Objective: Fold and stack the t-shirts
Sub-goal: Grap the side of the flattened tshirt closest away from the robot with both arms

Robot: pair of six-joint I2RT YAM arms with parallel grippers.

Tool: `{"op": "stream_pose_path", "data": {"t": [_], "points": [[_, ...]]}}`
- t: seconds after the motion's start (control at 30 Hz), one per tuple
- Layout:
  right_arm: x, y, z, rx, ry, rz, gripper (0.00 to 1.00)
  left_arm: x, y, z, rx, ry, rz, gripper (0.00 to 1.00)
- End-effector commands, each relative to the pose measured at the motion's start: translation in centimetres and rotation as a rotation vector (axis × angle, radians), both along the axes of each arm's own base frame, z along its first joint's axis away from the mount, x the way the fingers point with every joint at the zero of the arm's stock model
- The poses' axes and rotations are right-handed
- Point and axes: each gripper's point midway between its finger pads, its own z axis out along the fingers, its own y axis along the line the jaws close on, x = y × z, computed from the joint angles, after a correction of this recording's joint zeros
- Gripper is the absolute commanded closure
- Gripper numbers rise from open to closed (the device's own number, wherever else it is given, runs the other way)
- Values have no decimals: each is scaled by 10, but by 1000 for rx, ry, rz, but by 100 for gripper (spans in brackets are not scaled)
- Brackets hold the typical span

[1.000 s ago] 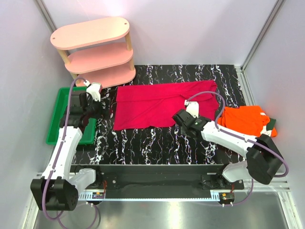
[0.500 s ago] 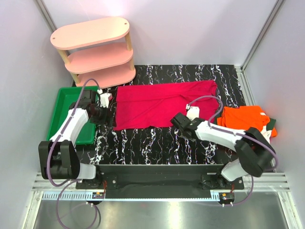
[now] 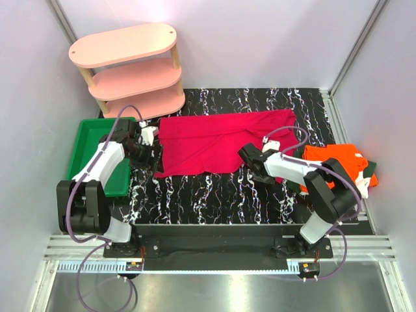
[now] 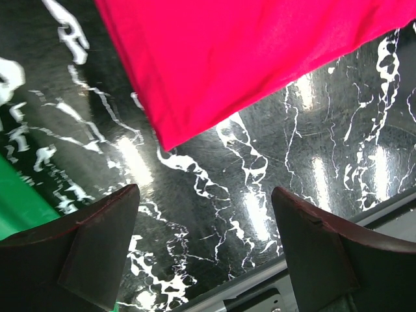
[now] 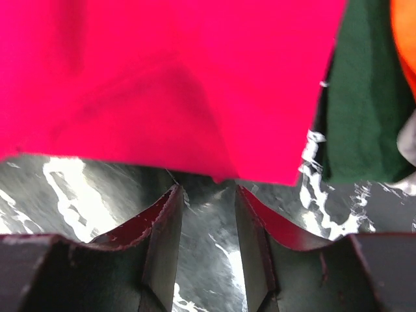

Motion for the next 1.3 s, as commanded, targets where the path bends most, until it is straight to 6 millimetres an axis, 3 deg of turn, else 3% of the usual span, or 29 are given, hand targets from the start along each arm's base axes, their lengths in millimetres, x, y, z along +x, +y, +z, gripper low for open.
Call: {"op": "stream_pose_path", "data": {"t": [0.0, 0.23, 0.53, 0.63, 0.67, 0.7, 0.77, 0.97, 1.1, 1.27], "points": [[20, 9, 6, -3, -20, -11, 55, 11, -10, 10, -40, -21, -19, 13], [45, 14, 14, -3, -39, -10, 50, 8, -10, 8, -37, -16, -26, 12], [54, 1, -9, 7, 42, -59, 51, 8, -9, 3, -28, -1, -28, 12], [54, 2, -8, 15, 42, -56, 63, 8, -10, 3, -30, 1, -27, 12], [55, 3, -7, 19, 38, -56, 78, 7, -10, 2, -31, 5, -26, 12], [55, 2, -5, 21, 34, -57, 85, 8, -10, 3, -29, 0, -27, 12], [55, 2, 2, 21, 19, -55, 100, 7, -9, 1, -28, 8, -26, 12], [75, 0, 49, 12, -98, -28, 100, 5, -9, -2, -24, 15, -26, 12], [102, 2, 87, -3, -174, -10, 100, 5, -9, -2, -25, 17, -24, 12], [132, -7, 102, -39, -192, -14, 100, 5, -8, -2, -22, 16, -18, 12]]}}
